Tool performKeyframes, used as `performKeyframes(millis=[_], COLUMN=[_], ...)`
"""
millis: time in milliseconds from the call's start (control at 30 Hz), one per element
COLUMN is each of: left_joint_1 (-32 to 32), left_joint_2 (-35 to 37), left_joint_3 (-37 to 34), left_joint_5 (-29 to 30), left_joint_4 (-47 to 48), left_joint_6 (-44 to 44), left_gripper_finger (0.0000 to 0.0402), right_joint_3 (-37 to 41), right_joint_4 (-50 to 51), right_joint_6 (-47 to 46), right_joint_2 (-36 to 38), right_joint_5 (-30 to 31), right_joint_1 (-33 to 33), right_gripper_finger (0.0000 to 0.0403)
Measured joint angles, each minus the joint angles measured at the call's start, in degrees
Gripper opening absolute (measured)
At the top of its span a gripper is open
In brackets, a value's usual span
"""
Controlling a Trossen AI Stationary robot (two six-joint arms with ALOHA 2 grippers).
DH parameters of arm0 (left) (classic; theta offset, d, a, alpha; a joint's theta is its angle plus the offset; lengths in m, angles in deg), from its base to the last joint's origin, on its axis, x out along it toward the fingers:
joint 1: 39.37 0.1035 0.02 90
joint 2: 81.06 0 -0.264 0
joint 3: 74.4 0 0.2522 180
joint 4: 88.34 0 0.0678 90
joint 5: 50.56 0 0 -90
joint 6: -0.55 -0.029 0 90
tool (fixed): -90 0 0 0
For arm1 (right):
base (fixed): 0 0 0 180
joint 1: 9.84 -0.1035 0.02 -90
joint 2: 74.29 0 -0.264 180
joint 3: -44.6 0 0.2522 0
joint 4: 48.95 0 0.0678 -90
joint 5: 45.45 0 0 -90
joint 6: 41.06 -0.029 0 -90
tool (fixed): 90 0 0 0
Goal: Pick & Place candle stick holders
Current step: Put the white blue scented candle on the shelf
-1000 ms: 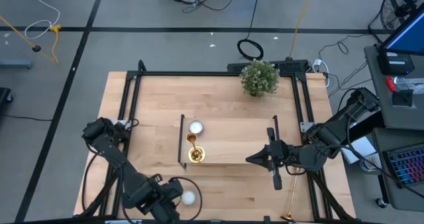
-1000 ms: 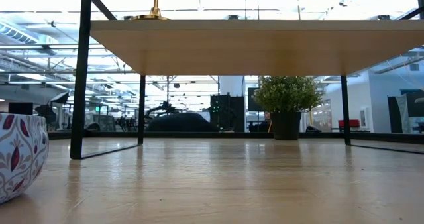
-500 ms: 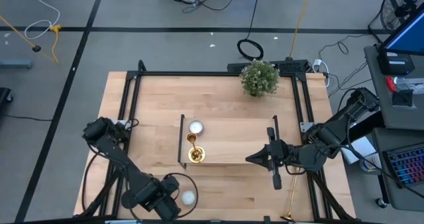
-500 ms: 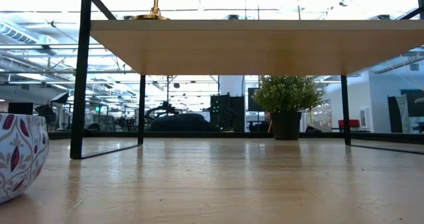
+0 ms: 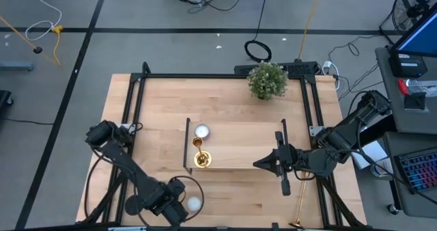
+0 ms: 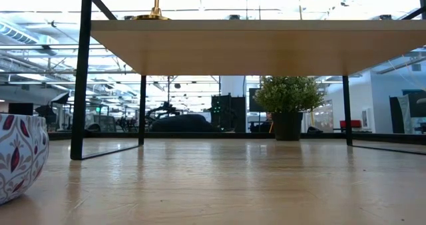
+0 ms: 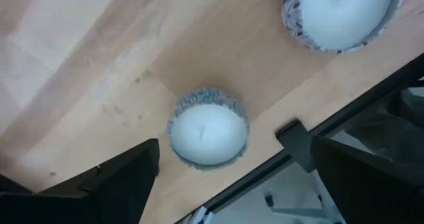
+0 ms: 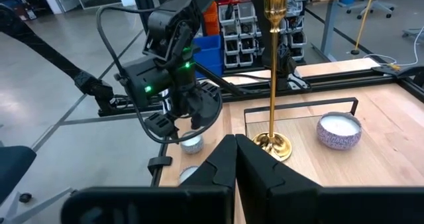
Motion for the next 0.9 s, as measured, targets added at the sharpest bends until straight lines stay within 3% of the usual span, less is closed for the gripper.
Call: performKeyframes(millis=[233, 533, 900], left_joint_1=[-1.2, -1.7, -2.0], left_joint_2=[0.0, 0.0, -1.0], left_joint_3=[-3.5, -3.7, -4.1], left_joint_5=[-1.0, 1.5, 0.2], left_joint_4=[-5.3, -1.9, -3.1], left_joint_6=[4.1, 5.2, 5.5], left_gripper_finger=[0.0395, 0.0395, 0.0395], right_joint_3=[0.0, 0.0, 0.0], right_joint_4=[0.0, 0.0, 0.0], right_joint_6=[0.0, 0.0, 0.0], right_joint_2=[0.0, 0.0, 0.0], right_joint_5=[-0.1, -0.1, -0.1], right_joint_1=[0.0, 0.0, 0.0], right_gripper_finger=[0.0000, 0.0000, 0.0000])
